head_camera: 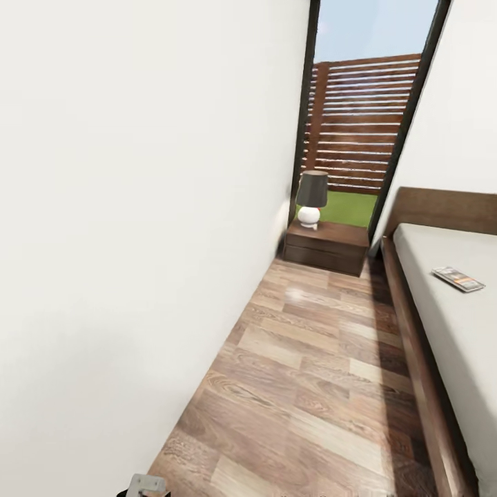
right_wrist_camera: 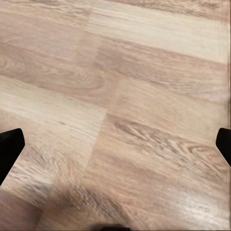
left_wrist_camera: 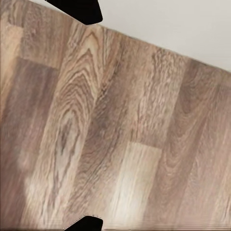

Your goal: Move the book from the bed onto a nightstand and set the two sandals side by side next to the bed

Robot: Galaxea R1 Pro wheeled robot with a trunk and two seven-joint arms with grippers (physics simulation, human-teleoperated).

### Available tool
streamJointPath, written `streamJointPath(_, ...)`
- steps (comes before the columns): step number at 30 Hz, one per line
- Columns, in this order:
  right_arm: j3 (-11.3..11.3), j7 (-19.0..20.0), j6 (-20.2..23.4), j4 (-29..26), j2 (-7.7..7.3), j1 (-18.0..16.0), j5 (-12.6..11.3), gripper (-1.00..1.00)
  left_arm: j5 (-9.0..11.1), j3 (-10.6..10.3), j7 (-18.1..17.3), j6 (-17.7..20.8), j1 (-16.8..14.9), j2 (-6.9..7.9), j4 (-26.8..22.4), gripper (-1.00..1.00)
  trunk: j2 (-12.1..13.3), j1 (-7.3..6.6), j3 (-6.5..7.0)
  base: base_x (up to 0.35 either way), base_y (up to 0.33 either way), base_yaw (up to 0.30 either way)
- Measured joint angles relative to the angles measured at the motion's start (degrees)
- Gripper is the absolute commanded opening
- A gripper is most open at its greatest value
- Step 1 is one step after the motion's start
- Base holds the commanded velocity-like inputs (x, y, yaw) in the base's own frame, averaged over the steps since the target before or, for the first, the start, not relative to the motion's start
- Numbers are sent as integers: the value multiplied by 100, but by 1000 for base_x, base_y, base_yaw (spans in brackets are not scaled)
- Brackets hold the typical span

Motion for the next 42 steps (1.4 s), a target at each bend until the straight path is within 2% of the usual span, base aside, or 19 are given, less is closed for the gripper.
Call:
streamJointPath(19, -7, -8, 0, 1, 0, -1, -1, 100, 0, 0, 0, 0, 16, 0, 0, 100, 0, 0, 0, 0, 0, -272)
streamJointPath(32, -6, 8, 8, 11, 0, -2, -15, 100, 1, 0, -1, -1, 27, -2, -2, 100, 0, 0, 0, 0, 0, -20)
streamJointPath(42, -5, 1, 2, 11, 1, -2, -27, 100, 1, 0, -1, -1, 27, -85, -2, 100, 0, 0, 0, 0, 0, 0)
